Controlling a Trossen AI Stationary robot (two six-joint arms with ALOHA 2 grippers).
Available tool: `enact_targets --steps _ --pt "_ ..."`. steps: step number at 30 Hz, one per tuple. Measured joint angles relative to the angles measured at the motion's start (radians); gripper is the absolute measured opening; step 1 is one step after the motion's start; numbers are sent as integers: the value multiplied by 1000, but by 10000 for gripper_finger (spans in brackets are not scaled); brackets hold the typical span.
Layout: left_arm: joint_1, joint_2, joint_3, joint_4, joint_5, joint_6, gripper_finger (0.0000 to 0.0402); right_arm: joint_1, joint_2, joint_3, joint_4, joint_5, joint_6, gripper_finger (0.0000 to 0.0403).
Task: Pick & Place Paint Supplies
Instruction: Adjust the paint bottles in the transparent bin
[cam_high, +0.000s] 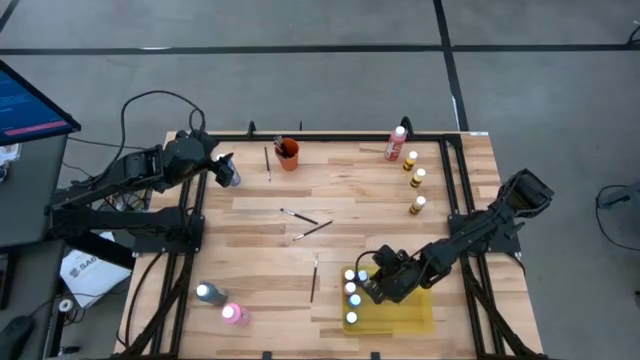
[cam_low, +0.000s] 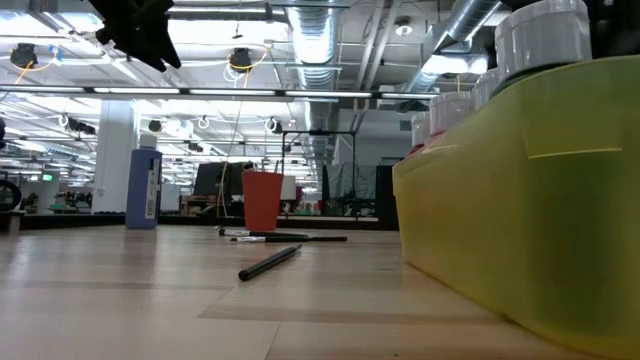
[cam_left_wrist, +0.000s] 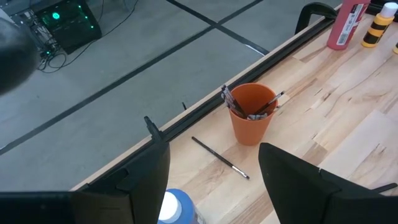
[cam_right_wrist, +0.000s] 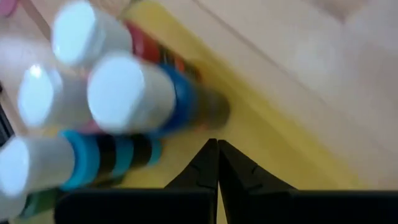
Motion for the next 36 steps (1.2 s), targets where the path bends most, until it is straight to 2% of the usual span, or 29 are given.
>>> enact_targets --steps 5,20,29,36 --pt "0 0 0 0 0 0 237 48 2 0 17 0 92 0" --pt "0 0 0 0 0 0 237 47 38 8 197 11 85 0" --pt "0 0 0 0 0 0 237 54 206 161 180 -4 49 0" --pt "0 0 0 0 0 0 237 35 200 187 90 3 24 0"
